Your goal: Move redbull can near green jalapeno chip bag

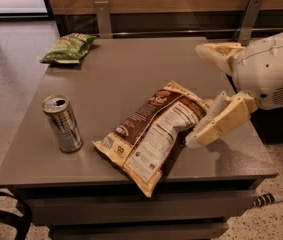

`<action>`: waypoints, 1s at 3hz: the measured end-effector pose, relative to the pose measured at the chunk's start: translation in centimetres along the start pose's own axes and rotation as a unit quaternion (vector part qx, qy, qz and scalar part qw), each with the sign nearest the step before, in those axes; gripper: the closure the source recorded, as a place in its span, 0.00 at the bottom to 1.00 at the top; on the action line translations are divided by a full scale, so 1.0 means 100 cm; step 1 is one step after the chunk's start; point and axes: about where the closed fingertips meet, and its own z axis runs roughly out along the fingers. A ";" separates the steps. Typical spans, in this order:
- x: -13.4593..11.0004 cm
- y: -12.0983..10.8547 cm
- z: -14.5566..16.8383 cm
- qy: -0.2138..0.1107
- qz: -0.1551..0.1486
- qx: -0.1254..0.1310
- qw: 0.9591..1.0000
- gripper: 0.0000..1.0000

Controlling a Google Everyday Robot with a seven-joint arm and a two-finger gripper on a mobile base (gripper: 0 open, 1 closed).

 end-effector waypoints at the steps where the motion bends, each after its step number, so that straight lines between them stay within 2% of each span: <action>1: -0.025 0.008 0.043 -0.022 -0.005 -0.016 1.000 0.00; 2: -0.051 0.009 0.103 -0.020 0.006 -0.025 0.999 0.00; 3: -0.051 0.007 0.110 -0.022 0.008 -0.025 0.999 0.00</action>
Offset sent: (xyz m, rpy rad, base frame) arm 0.0274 0.1090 -0.0253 0.0325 0.0593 0.0359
